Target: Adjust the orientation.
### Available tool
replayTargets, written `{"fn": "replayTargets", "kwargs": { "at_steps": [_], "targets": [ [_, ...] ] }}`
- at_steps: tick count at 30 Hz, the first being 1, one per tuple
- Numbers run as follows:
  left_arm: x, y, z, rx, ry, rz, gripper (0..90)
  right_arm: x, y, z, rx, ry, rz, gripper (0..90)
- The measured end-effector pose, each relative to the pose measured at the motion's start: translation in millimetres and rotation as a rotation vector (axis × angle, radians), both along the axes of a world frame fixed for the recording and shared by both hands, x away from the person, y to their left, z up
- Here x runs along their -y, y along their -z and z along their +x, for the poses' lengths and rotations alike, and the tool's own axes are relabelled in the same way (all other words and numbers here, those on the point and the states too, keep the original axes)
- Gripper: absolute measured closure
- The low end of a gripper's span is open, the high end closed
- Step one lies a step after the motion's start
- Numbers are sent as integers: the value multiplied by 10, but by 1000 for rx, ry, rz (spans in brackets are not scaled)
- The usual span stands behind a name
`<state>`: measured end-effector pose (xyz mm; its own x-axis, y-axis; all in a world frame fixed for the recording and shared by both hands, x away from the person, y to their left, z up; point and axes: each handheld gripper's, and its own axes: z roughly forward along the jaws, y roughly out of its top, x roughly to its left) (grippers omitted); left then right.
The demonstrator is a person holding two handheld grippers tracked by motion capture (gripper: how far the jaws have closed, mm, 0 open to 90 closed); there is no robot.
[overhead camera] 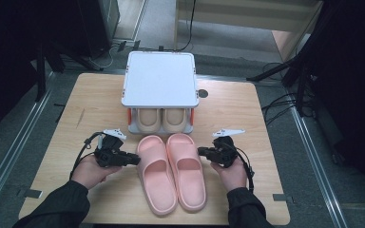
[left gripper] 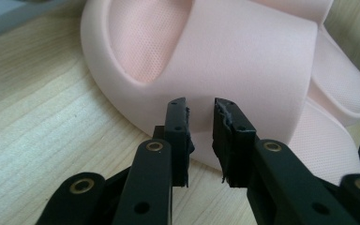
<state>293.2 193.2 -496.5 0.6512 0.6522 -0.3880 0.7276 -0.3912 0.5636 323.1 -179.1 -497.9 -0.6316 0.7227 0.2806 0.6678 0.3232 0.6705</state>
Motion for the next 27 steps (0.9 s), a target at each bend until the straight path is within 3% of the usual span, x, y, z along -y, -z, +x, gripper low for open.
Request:
{"fn": "replayTargets", "kwargs": {
  "at_steps": [7,12,23,27],
  "targets": [
    [-64,-82,6,12,-23,-3,650,75,-155,-99,40,8,101,762],
    [-62,-98,29,14,-24,4,611,36,-229,-215,60,-22,110,721],
    [-134,-162,89,34,-45,-32,543,-104,-315,-471,77,-84,118,648],
    [-133,-164,113,29,-42,-14,522,-146,-329,-562,81,-97,126,637]
  ]
}}
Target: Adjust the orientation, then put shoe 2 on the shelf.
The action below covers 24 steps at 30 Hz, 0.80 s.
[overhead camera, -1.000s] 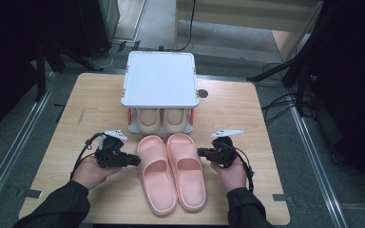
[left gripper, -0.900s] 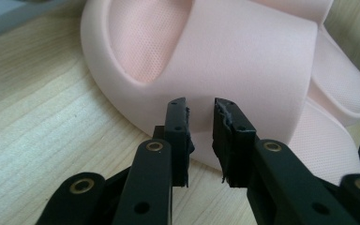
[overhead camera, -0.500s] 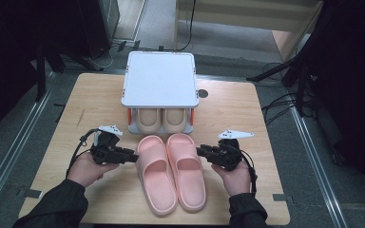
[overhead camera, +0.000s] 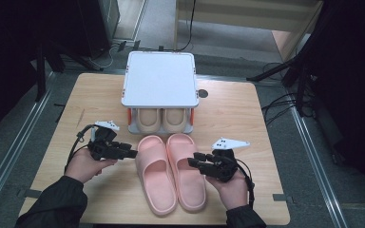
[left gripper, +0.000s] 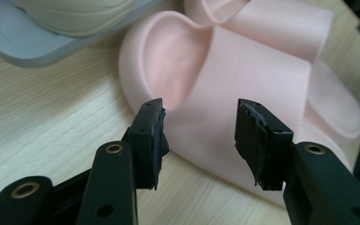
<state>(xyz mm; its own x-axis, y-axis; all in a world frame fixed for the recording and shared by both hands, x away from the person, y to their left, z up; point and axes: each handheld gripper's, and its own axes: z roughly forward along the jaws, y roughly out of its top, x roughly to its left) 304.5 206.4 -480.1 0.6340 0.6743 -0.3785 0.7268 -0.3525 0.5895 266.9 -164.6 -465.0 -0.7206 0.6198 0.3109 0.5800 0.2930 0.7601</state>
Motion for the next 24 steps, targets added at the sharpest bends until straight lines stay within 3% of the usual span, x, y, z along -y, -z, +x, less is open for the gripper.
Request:
{"fn": "replayTargets", "kwargs": {
  "at_steps": [12,19,24],
  "targets": [
    [-10,-42,74,-4,15,-17,518,-127,55,-211,-4,-14,10,621],
    [-5,-52,102,-5,16,-23,518,-239,147,-248,-18,-21,3,622],
    [22,-58,112,0,30,-19,518,-338,246,-224,-27,-18,-32,621]
  ]
}}
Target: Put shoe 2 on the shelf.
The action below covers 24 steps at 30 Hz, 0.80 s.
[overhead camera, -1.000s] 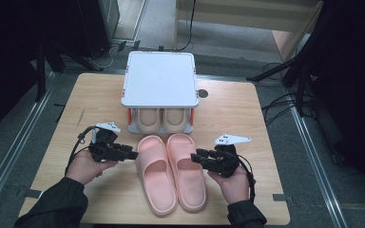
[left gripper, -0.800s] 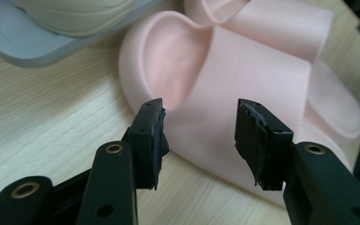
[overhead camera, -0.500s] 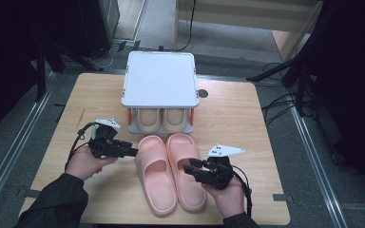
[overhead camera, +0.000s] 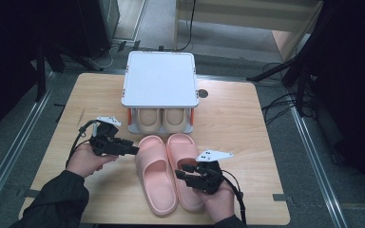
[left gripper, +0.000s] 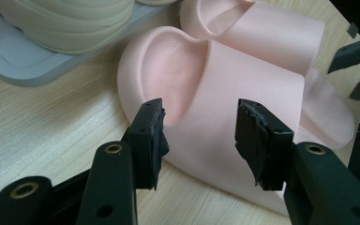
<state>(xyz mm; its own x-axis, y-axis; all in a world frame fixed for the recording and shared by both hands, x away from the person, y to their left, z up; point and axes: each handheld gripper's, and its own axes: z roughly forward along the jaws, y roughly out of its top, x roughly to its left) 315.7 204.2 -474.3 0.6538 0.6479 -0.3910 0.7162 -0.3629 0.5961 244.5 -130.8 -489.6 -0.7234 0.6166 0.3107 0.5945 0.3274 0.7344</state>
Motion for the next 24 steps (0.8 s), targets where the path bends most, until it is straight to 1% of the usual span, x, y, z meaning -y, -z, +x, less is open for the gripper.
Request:
{"fn": "replayTargets", "kwargs": {
  "at_steps": [2,8,10,12,15,18,21,24],
  "targets": [
    [5,3,5,-2,1,4,517,-33,29,4,4,10,-13,607],
    [-8,2,10,-3,-2,-2,517,-155,100,64,27,69,-49,563],
    [-11,0,9,-5,-3,-3,519,-205,122,78,24,87,-49,523],
    [-10,2,10,-5,-1,-3,523,-260,135,90,30,98,-61,496],
    [-9,1,8,-6,1,-4,528,-344,151,109,24,119,-63,466],
    [-12,-2,7,-5,-2,-3,528,-411,175,129,20,150,-61,449],
    [-16,-4,7,-5,-4,-5,528,-476,211,146,17,176,-75,427],
    [-19,-3,9,-8,-3,-5,527,-534,232,147,29,206,-90,425]
  ]
}}
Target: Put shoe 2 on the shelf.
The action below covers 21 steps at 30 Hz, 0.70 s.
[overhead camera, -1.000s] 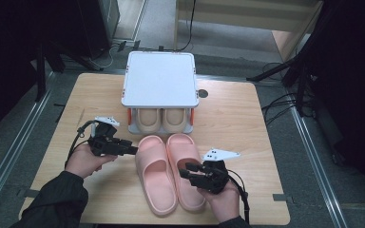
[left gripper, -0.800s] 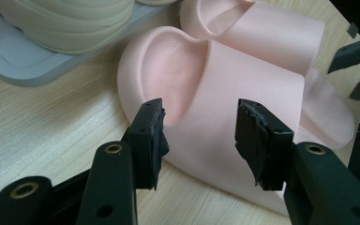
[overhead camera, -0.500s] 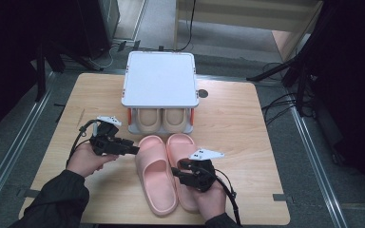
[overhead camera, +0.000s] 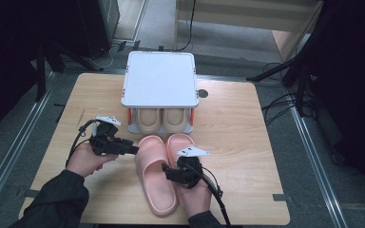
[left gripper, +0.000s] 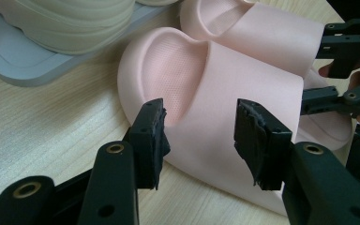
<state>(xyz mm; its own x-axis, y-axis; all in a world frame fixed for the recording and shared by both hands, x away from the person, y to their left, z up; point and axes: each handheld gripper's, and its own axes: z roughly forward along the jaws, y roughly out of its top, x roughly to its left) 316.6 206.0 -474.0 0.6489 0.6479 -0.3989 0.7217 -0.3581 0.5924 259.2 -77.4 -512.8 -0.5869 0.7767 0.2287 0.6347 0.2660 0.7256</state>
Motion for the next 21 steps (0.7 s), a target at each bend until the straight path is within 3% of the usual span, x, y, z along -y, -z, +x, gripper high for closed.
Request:
{"fn": "replayTargets", "kwargs": {
  "at_steps": [4,8,14,18,21],
  "targets": [
    [-5,-8,-3,5,-7,-5,527,-82,11,-16,30,27,-34,447],
    [-19,-16,-2,10,-8,-8,528,-93,22,-15,44,51,-55,544],
    [-35,-28,-2,20,-18,-17,551,-44,6,5,28,48,-47,703],
    [-41,-36,-3,30,-15,-14,573,35,-2,51,-14,48,-1,732],
    [-49,-41,-4,32,-17,-13,577,47,-15,61,-17,38,-7,744]
  ]
}}
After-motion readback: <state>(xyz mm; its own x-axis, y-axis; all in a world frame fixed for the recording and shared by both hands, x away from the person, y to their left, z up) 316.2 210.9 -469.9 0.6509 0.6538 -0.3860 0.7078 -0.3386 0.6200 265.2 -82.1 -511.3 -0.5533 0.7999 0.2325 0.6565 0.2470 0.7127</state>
